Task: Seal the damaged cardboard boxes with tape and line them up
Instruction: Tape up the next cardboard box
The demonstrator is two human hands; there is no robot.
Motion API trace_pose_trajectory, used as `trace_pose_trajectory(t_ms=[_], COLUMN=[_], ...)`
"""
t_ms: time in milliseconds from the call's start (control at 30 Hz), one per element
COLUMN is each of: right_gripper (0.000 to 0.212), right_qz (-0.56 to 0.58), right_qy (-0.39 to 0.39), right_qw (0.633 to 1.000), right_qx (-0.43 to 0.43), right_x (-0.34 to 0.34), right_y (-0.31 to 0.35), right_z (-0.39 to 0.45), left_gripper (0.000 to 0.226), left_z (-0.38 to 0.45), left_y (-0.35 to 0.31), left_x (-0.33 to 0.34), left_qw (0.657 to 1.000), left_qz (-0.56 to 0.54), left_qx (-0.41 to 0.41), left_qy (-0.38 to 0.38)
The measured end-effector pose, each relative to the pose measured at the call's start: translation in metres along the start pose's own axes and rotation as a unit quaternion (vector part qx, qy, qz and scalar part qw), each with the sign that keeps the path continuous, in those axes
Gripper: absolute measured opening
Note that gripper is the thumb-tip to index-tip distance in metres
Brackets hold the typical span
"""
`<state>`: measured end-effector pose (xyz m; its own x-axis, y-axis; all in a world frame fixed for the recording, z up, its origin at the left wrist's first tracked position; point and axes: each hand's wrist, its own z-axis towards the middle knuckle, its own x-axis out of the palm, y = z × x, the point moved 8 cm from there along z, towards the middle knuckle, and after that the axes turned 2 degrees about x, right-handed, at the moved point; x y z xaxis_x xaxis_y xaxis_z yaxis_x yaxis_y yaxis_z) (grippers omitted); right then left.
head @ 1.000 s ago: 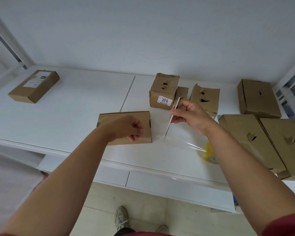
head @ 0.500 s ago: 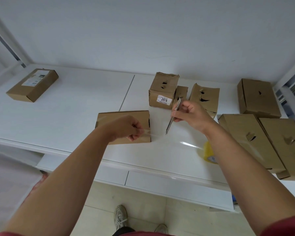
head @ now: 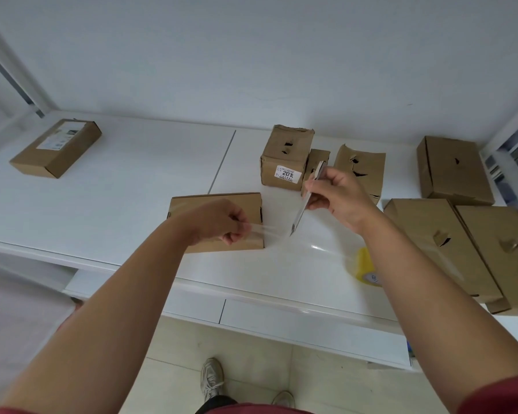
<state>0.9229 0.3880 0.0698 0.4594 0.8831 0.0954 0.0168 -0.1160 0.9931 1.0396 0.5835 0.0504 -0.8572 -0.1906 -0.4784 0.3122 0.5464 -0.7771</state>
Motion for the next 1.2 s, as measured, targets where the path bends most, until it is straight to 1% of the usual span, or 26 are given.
trace_pose_trajectory(t_ms=[200, 400, 533, 600, 667, 767, 833, 867, 900, 933, 967, 1000, 1033, 1067, 1133, 1167, 1200], right_gripper=[0.012, 0.010, 0.011, 0.011, 0.010, 0.014, 0.015, 0.014, 0.010, 0.005, 0.009, 0.016, 0.020, 0.021, 0.018, 0.022, 0.025], right_qz=[-0.054, -0.029, -0.049, -0.061, -0.071, -0.043, -0.032, -0.044, -0.081, -0.155, -0.257, -0.363, -0.450, -0.513, -0.588, -0.607, -0.615], right_qy=[0.042, 0.039, 0.056, 0.052, 0.014, -0.094, -0.128, -0.136, -0.144, -0.148, -0.143, -0.120, -0.082, -0.039, 0.034, 0.055, 0.065], right_qw=[0.998, 0.999, 0.997, 0.997, 0.997, 0.993, 0.989, 0.987, 0.984, 0.973, 0.950, 0.917, 0.883, 0.855, 0.808, 0.791, 0.783], right_qx=[-0.002, 0.000, -0.005, -0.009, -0.026, -0.061, -0.068, -0.066, -0.069, -0.082, -0.102, -0.115, -0.107, -0.074, 0.016, 0.049, 0.069], right_x=[0.010, 0.008, 0.011, 0.010, 0.005, -0.015, -0.025, -0.027, -0.028, -0.028, -0.025, -0.020, -0.013, -0.008, -0.005, -0.006, -0.007], right_y=[-0.002, -0.001, -0.001, -0.001, 0.001, 0.007, 0.008, 0.007, 0.005, 0.005, 0.005, 0.001, -0.006, -0.017, -0.043, -0.052, -0.059], right_z=[-0.004, -0.003, -0.004, -0.003, -0.001, 0.003, 0.006, 0.007, 0.007, 0.008, 0.009, 0.011, 0.014, 0.017, 0.020, 0.020, 0.022], left_gripper=[0.011, 0.013, 0.013, 0.013, 0.013, 0.017, 0.017, 0.016, 0.015, 0.015, 0.015, 0.015, 0.015, 0.016, 0.015, 0.015, 0.014], left_z=[0.002, 0.004, 0.005, 0.005, 0.006, 0.007, 0.008, 0.008, 0.008, 0.008, 0.009, 0.008, 0.008, 0.008, 0.007, 0.007, 0.007], left_y=[0.003, 0.002, 0.002, 0.001, 0.002, 0.005, 0.006, 0.006, 0.006, 0.005, 0.005, 0.004, 0.003, 0.003, 0.002, 0.001, 0.001], left_x=[0.001, 0.001, 0.001, 0.001, 0.002, 0.003, 0.003, 0.002, 0.002, 0.002, 0.002, 0.003, 0.004, 0.004, 0.003, 0.003, 0.002], left_qw=[1.000, 1.000, 1.000, 1.000, 1.000, 1.000, 1.000, 1.000, 1.000, 1.000, 1.000, 1.000, 1.000, 1.000, 1.000, 1.000, 0.999], left_qz=[-0.006, -0.010, -0.016, -0.018, -0.018, -0.017, -0.021, -0.020, -0.018, -0.016, -0.016, -0.017, -0.018, -0.018, -0.018, -0.017, -0.015], left_qx=[-0.003, -0.003, -0.004, -0.006, -0.009, -0.017, -0.017, -0.017, -0.015, -0.014, -0.013, -0.011, -0.010, -0.008, -0.006, -0.004, -0.003], left_qy=[0.003, 0.004, 0.003, 0.004, 0.002, 0.003, 0.005, 0.006, 0.006, 0.009, 0.013, 0.017, 0.021, 0.023, 0.024, 0.026, 0.028])
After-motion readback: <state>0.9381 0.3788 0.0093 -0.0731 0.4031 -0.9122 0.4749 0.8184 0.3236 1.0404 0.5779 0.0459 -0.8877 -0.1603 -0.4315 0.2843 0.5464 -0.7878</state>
